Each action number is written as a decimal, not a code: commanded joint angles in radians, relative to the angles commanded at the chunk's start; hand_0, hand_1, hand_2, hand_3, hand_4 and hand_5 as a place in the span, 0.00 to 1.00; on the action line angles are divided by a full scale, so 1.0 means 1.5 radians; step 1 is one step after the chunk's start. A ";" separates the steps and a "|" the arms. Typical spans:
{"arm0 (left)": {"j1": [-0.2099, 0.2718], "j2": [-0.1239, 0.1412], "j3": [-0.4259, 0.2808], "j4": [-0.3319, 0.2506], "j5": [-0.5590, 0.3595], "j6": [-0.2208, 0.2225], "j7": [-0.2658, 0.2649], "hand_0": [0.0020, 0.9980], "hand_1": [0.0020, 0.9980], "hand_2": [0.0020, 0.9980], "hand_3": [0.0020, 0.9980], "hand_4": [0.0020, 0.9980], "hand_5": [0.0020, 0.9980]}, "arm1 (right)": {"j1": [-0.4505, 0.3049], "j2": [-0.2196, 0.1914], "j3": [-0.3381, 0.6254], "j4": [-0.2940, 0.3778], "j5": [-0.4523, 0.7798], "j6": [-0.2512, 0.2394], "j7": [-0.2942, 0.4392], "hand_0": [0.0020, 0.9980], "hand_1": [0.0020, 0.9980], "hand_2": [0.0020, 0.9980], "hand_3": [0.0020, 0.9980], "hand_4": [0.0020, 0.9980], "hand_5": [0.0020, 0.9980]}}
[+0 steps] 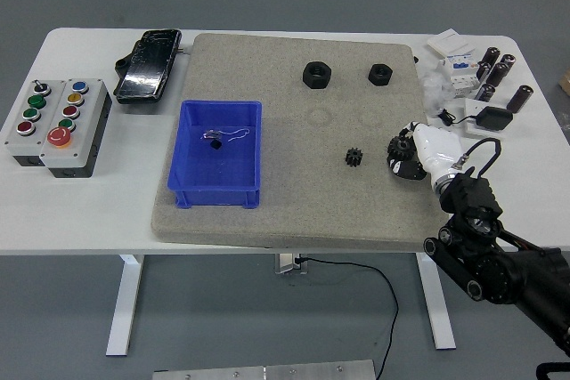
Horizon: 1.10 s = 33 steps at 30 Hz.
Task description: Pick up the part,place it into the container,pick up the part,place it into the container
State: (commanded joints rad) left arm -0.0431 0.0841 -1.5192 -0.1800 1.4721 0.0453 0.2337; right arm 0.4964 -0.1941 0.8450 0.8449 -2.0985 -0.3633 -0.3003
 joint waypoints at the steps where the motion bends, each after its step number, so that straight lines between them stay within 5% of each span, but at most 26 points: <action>1: 0.000 0.000 0.000 0.000 -0.001 0.000 0.000 0.67 0.63 0.55 0.60 0.70 0.35 | 0.000 0.000 -0.001 0.000 0.000 -0.001 0.000 0.59 0.60 0.57 0.61 0.45 0.00; 10: -0.001 0.000 0.005 0.000 -0.005 0.000 -0.002 0.67 0.63 0.55 0.60 0.70 0.35 | 0.000 -0.005 -0.008 0.030 -0.006 -0.014 -0.003 0.59 0.60 0.56 0.60 0.42 0.00; 20: 0.000 -0.001 0.001 0.000 -0.004 0.001 0.000 0.67 0.63 0.55 0.60 0.70 0.35 | 0.028 -0.003 -0.044 0.150 -0.018 -0.016 -0.037 0.59 0.60 0.56 0.60 0.43 0.00; 27: -0.001 0.000 -0.002 0.000 0.002 0.000 0.001 0.67 0.63 0.55 0.60 0.70 0.35 | 0.070 0.042 -0.118 0.248 0.005 -0.016 -0.050 0.59 0.60 0.56 0.60 0.45 0.00; 33: -0.001 0.001 -0.006 0.000 0.006 -0.001 0.003 0.67 0.63 0.55 0.60 0.70 0.35 | 0.098 0.093 -0.194 0.267 0.036 -0.021 -0.042 0.59 0.60 0.56 0.61 0.46 0.00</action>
State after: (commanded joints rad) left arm -0.0442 0.0857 -1.5276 -0.1800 1.4812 0.0442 0.2379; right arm 0.6429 -0.0549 0.5536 1.2459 -2.0442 -0.3954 -0.3634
